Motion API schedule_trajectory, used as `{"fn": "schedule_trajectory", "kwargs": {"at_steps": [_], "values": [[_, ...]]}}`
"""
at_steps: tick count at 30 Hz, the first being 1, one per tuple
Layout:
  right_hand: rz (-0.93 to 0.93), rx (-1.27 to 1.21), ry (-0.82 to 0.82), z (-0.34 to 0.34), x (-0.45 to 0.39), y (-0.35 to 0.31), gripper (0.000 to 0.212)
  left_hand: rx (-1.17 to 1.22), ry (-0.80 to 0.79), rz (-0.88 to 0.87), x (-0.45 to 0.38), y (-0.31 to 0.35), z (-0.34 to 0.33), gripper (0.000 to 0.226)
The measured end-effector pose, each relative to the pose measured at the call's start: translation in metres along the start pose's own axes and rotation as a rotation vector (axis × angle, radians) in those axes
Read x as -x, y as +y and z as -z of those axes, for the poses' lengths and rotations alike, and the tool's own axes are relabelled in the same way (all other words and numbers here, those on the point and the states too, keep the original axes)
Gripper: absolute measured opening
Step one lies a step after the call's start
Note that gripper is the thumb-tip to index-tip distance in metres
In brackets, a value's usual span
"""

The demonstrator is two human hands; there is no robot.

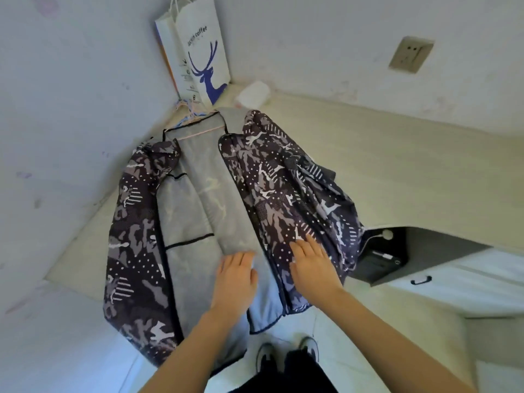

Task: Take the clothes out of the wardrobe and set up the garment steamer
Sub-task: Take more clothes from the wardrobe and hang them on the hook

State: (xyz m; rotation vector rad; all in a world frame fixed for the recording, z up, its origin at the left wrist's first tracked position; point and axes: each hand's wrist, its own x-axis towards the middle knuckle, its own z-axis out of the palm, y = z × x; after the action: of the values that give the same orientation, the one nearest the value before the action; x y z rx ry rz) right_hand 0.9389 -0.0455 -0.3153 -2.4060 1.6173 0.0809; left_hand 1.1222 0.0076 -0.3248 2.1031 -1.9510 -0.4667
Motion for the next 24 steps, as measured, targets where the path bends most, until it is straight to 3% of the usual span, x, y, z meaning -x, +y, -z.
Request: {"fn": "schedule_trajectory", "kwargs": {"at_steps": [6, 17, 24], "values": [[-0.178, -0.119, 0.091, -0.006, 0.083, 0.021, 0.042, 0.052, -0.026, -0.088, 0.036, 0.057, -0.002, 0.017], [-0.571, -0.258, 0.151, -0.005, 0.265, 0.072, 0.047, -0.012, -0.105, -0.514, 0.094, 0.170, -0.038, 0.017], [-0.808, -0.260, 0.235, -0.030, 0.413, 0.091, 0.042, 0.005, -0.246, -0.760, 0.195, 0.256, -0.084, 0.023]]}}
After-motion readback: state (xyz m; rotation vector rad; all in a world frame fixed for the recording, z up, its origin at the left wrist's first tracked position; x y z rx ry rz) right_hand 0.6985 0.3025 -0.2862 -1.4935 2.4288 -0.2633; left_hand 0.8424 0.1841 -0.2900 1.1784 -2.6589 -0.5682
